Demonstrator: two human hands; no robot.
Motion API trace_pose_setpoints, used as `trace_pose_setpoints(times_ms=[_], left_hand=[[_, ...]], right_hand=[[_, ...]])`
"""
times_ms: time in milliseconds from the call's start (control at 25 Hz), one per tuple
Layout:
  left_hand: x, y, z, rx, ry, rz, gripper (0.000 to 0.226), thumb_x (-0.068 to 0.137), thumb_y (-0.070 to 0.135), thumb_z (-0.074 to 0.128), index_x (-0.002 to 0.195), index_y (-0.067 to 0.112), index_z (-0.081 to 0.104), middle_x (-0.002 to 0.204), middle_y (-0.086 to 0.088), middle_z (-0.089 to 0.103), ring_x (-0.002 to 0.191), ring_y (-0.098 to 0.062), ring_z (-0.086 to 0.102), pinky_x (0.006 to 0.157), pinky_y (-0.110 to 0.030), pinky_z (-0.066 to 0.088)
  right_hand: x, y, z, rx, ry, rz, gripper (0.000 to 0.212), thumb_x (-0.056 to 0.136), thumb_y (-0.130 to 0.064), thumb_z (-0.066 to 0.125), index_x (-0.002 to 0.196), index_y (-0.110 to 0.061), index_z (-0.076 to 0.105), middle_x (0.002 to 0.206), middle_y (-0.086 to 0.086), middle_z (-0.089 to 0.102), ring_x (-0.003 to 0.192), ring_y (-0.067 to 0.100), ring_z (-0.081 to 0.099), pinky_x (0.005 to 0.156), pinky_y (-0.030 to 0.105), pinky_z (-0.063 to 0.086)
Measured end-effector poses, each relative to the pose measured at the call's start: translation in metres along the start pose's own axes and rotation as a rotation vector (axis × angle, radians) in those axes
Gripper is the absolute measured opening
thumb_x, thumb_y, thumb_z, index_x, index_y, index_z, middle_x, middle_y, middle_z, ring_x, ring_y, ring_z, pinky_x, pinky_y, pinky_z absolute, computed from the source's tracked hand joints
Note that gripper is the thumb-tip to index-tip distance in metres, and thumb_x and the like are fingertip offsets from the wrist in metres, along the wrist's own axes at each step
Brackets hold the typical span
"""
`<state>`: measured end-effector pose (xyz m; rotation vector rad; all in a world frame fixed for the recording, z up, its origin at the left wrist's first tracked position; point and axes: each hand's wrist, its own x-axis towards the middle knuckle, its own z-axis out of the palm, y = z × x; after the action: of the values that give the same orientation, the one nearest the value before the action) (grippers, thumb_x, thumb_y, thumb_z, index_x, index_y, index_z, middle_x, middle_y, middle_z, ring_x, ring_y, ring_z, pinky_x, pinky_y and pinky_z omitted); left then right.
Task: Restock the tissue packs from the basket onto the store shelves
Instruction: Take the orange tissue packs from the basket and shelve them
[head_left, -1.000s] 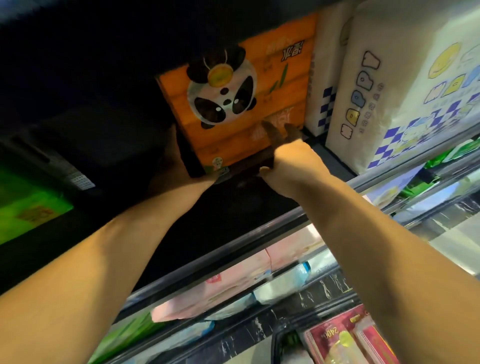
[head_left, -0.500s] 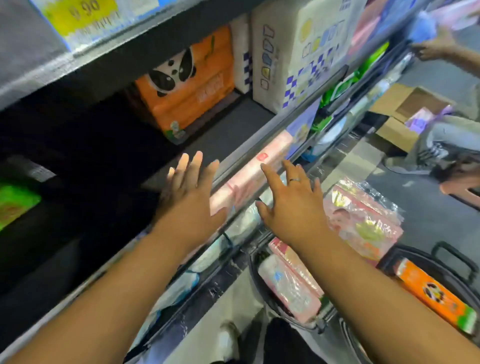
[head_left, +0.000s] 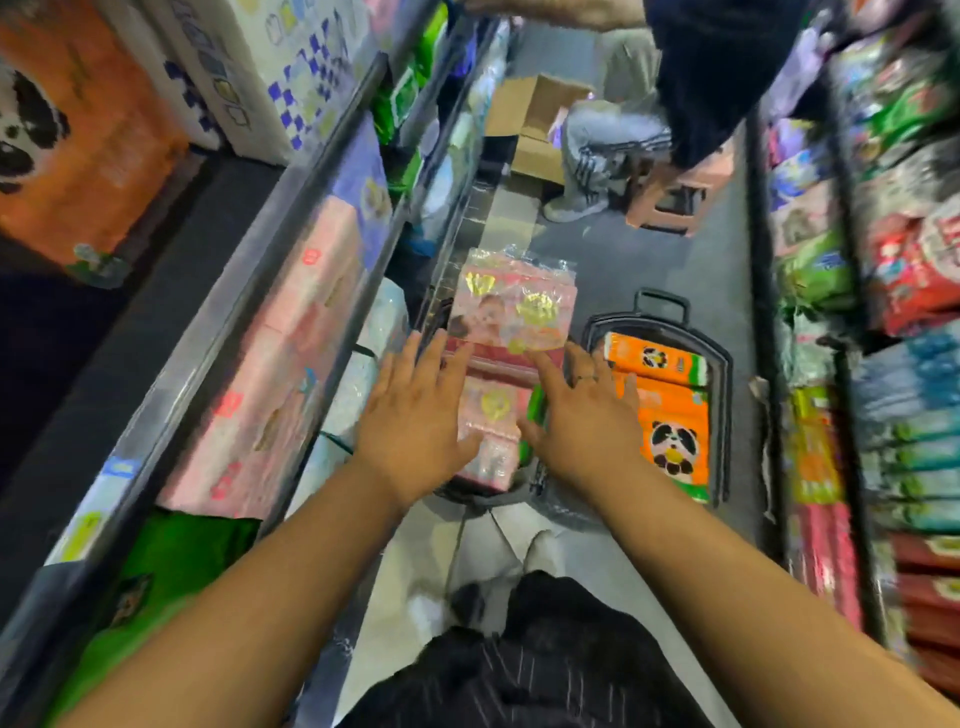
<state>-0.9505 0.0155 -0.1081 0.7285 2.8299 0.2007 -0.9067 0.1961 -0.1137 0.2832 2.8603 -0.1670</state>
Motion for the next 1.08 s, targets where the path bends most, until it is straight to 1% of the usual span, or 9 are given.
trace_pose_setpoints(times_ms=[120,240,440,520,600,680,800,880,1080], left_hand=[[0.016,0.052,0.011,0.019,-0.023,0.129,0.093,0.085,0.055,0.057,0.154,0.020,0.005,0.161,-0.010,0.006,0.148,-0.031,-0.002,0.120,-0.046,0.005],[0.041,0.102,0.025,0.033,-0.070,0.225,0.089,0.087,0.052,0.055,0.154,0.022,0.005,0.161,-0.009,0.004,0.148,-0.030,-0.003,0.120,-0.044,0.004],[0.090,0.192,0.068,0.019,-0.224,0.234,0.088,0.089,0.050,0.054,0.154,0.023,0.000,0.162,-0.008,0.000,0.148,-0.029,-0.005,0.120,-0.041,0.003],[0.105,0.221,0.084,0.014,-0.239,0.250,0.089,0.089,0.050,0.056,0.154,0.020,0.004,0.161,-0.010,0.006,0.148,-0.030,0.001,0.120,-0.040,0.006],[0.124,0.251,0.105,0.014,-0.256,0.227,0.090,0.086,0.050,0.059,0.154,0.019,0.009,0.160,-0.012,0.013,0.148,-0.031,0.008,0.119,-0.041,0.010],[0.144,0.275,0.126,0.027,-0.309,0.192,0.092,0.086,0.052,0.059,0.154,0.019,0.007,0.160,-0.012,0.011,0.147,-0.032,0.009,0.119,-0.042,0.012],[0.167,0.297,0.161,0.028,-0.380,0.149,0.090,0.089,0.053,0.055,0.154,0.020,0.002,0.161,-0.011,0.006,0.148,-0.031,0.004,0.120,-0.042,0.010],[0.180,0.302,0.185,0.027,-0.398,0.141,0.089,0.089,0.053,0.055,0.154,0.020,0.002,0.161,-0.011,0.006,0.148,-0.030,0.004,0.121,-0.041,0.009],[0.223,0.295,0.269,0.064,-0.500,0.109,0.090,0.090,0.056,0.053,0.154,0.018,0.003,0.161,-0.012,0.008,0.148,-0.030,0.007,0.120,-0.042,0.012]], right_hand=[[-0.019,0.050,0.009,0.029,-0.020,0.119,0.078,0.091,-0.057,0.049,0.154,-0.036,0.007,0.162,0.009,0.007,0.149,0.033,0.003,0.114,0.062,0.011],[-0.029,0.103,0.023,0.088,-0.077,0.230,0.079,0.091,-0.056,0.050,0.153,-0.037,0.006,0.163,0.007,0.005,0.149,0.033,0.002,0.114,0.061,0.009],[-0.029,0.215,0.049,0.131,-0.161,0.350,0.077,0.092,-0.056,0.049,0.154,-0.036,0.006,0.163,0.006,0.005,0.149,0.031,0.004,0.115,0.059,0.009],[-0.025,0.254,0.054,0.146,-0.188,0.366,0.077,0.092,-0.056,0.049,0.153,-0.036,0.006,0.162,0.006,0.006,0.149,0.031,0.004,0.116,0.058,0.009],[-0.016,0.296,0.063,0.169,-0.222,0.351,0.075,0.093,-0.054,0.048,0.153,-0.035,0.006,0.162,0.006,0.006,0.149,0.032,0.003,0.116,0.058,0.008],[-0.006,0.329,0.076,0.178,-0.259,0.339,0.074,0.093,-0.053,0.048,0.152,-0.035,0.007,0.162,0.006,0.007,0.149,0.032,0.004,0.116,0.058,0.009],[0.011,0.364,0.102,0.160,-0.318,0.335,0.077,0.092,-0.054,0.050,0.153,-0.033,0.009,0.161,0.007,0.009,0.148,0.032,0.009,0.115,0.058,0.012],[0.024,0.378,0.122,0.156,-0.338,0.332,0.077,0.091,-0.055,0.050,0.154,-0.032,0.010,0.160,0.008,0.012,0.147,0.033,0.012,0.114,0.057,0.015],[0.072,0.407,0.201,0.149,-0.418,0.361,0.083,0.091,-0.059,0.048,0.154,-0.027,0.007,0.161,0.007,0.011,0.146,0.035,0.015,0.114,0.054,0.020]])
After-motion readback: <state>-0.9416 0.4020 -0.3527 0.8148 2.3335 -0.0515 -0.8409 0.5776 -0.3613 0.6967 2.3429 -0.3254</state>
